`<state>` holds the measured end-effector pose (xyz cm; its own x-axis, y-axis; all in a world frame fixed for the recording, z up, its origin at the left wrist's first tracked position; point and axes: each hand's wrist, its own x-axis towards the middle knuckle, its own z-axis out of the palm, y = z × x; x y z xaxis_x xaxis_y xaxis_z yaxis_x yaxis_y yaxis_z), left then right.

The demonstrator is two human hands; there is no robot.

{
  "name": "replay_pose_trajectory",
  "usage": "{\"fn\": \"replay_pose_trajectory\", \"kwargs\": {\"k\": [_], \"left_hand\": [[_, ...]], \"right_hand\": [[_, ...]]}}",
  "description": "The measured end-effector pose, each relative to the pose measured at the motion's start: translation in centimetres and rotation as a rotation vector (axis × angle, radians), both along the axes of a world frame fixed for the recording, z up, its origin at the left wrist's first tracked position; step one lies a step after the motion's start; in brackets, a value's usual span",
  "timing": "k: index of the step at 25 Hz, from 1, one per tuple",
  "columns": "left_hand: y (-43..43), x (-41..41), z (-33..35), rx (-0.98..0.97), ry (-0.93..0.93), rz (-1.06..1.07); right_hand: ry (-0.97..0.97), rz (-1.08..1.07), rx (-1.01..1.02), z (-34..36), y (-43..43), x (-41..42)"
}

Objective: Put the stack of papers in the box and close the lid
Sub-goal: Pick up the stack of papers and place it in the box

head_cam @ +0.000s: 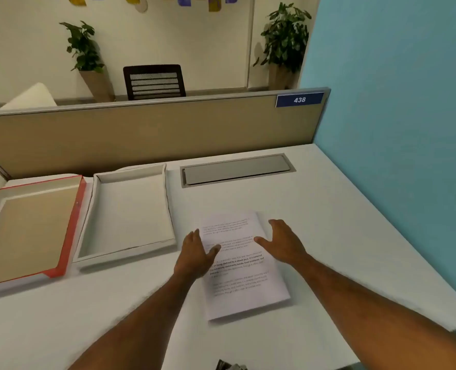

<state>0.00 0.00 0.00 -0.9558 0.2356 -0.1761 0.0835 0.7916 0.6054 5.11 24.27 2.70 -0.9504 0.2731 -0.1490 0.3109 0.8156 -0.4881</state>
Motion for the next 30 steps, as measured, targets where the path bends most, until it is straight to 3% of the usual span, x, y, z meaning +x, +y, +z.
{"fn": "replay_pose_trajectory", "kwargs": {"k": [5,13,19,25,30], "left_hand": [[0.8,1.2,-1.1,0.195,-0.105,0.305],[1.2,3.1,-2.8,0.147,-0.107,0.310],[1.0,1.9,-2.4,-0.011,-0.162,0.244],[1.2,0.6,-2.2,-0.023,-0.386,0.301],[1.4,-0.4,-2.1,0.082,-0.517,0.395]], "right_hand": [[-0.098,-0.134,-0.177,-2.7,-0.8,1.9],[-0.079,-0.252,-0.292,-4.6,-2.5,2.0],[-0.149,-0.394,-0.412,-4.6,-1.0,0.5],[-0.279,-0.391,-0.190,-5.5,-2.2,-0.2],[-0.304,-0.402,-0.179,-5.7,-2.4,-0.8]]}}
